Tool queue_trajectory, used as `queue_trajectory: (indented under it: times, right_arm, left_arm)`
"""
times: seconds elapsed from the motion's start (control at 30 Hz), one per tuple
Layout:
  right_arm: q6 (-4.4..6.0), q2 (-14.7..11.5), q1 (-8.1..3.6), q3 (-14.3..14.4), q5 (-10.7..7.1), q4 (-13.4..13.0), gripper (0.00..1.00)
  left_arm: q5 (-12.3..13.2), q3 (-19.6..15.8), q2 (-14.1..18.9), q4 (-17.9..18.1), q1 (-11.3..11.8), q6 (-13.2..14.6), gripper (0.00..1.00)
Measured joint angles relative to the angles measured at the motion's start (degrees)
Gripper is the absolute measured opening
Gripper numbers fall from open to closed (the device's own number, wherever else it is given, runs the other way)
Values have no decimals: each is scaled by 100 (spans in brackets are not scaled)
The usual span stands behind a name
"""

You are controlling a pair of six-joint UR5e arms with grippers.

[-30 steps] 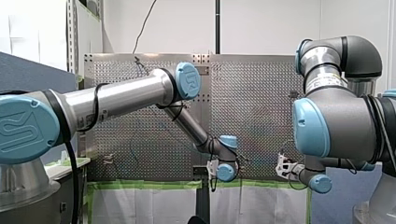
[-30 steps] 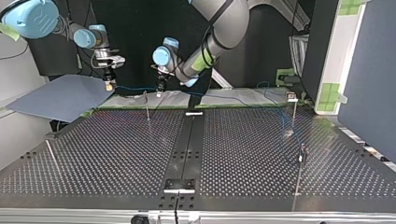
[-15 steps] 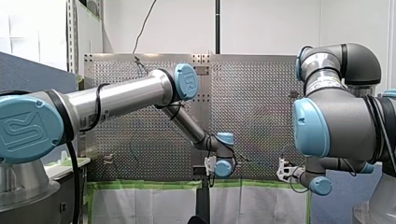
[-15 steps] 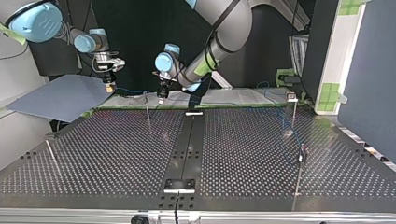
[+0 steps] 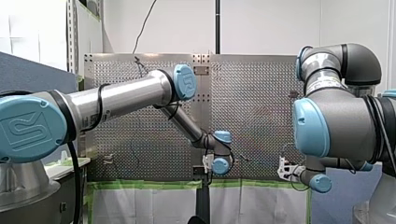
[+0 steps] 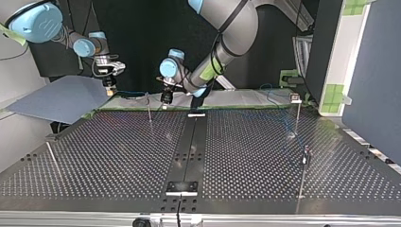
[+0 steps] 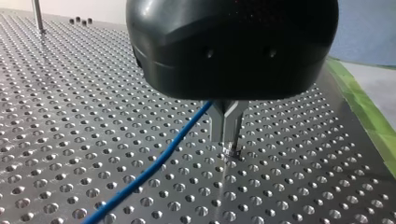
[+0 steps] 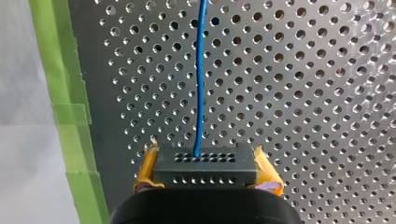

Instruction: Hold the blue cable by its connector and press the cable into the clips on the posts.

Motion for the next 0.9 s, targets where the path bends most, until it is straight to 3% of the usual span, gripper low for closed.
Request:
queue_trajectory:
  times: [0.37,0.7,0.9]
  right_arm:
    - [9,0,9,-265,25,248,0]
    - [251,0,2,-508,222,302,0]
    - [315,0,10,-655,236,342,0]
  left_arm:
    - [-11,51,3,-22,56,-12,0]
    - [-40,154,3,-132,111,-12,0]
    - [-43,216,4,-207,132,-20,0]
